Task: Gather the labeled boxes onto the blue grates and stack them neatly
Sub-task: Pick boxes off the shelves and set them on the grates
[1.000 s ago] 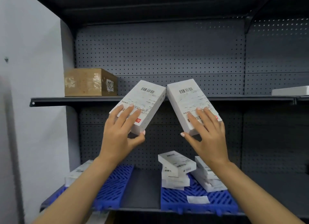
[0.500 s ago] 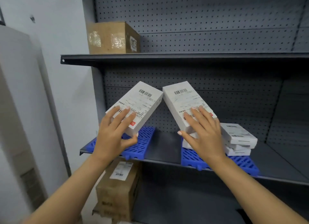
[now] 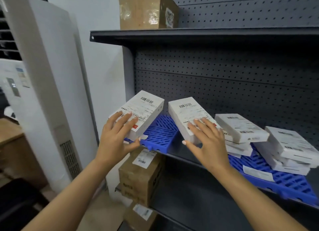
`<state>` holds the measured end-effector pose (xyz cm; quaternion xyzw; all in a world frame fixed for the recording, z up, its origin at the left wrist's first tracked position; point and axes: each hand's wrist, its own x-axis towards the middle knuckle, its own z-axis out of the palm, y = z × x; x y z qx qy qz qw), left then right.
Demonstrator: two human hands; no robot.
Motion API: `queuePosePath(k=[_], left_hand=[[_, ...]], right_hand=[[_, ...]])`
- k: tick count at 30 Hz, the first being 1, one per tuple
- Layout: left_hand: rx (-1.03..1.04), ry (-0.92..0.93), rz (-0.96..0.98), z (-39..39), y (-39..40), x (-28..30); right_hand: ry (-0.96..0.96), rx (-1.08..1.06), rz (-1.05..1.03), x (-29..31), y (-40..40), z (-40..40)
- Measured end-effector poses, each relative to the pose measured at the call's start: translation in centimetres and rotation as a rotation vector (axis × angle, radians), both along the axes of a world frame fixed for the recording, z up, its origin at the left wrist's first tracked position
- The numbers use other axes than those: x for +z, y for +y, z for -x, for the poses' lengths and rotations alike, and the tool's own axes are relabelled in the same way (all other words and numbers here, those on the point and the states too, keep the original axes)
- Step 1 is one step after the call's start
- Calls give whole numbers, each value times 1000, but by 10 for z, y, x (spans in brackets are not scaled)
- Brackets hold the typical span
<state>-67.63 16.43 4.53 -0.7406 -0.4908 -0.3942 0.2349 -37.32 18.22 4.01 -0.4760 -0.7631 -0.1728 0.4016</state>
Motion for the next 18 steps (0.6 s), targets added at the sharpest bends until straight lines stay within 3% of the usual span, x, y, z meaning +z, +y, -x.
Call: queuePosePath(k=[9, 18], left_hand=[[44, -45, 111, 42, 60, -11], [-61, 78, 135, 90, 174, -22]], right_hand=[[24, -53, 144, -24, 59, 36], [25, -192, 260, -64, 135, 93]])
